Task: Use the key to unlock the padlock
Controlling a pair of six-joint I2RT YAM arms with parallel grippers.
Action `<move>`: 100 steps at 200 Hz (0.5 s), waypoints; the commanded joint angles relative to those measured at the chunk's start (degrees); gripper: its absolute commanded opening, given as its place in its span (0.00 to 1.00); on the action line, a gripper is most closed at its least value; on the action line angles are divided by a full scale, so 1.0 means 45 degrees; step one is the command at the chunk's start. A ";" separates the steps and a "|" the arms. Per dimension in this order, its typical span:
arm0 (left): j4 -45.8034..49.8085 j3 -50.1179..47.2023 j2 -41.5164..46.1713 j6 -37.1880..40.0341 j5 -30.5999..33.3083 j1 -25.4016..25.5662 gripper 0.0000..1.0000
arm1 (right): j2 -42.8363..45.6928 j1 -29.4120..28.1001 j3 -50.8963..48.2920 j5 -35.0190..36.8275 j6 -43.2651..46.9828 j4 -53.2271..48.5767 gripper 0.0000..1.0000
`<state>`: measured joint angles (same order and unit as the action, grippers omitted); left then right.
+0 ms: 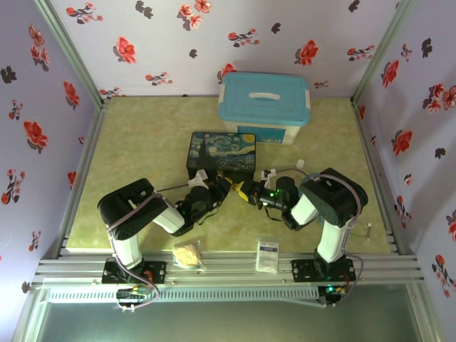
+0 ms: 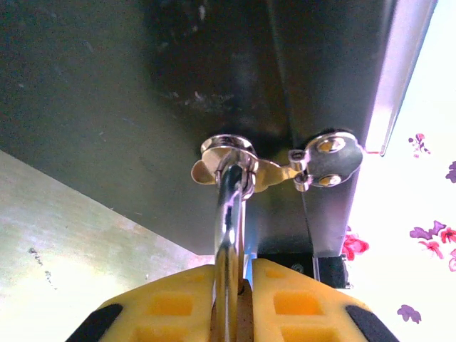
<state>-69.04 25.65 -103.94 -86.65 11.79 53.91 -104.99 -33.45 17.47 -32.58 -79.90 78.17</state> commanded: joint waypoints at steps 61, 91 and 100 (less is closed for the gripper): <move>-0.1154 0.0179 -0.0156 0.0369 -0.0022 0.0089 0.00 | 0.0276 -0.0211 -0.0582 0.0037 0.0433 0.0284 0.15; -0.1145 0.0215 -0.0266 0.0403 -0.0024 0.0129 0.00 | 0.0304 -0.0562 -0.0378 0.0253 0.0245 0.0285 0.10; -0.1162 0.0227 -0.0309 0.0356 -0.0023 0.0148 0.00 | 0.0262 -0.0793 -0.0247 0.0303 0.0112 0.0284 0.06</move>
<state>-68.84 25.65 -104.53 -86.48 11.49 54.13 -104.57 -34.83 15.68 -31.88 -79.50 79.02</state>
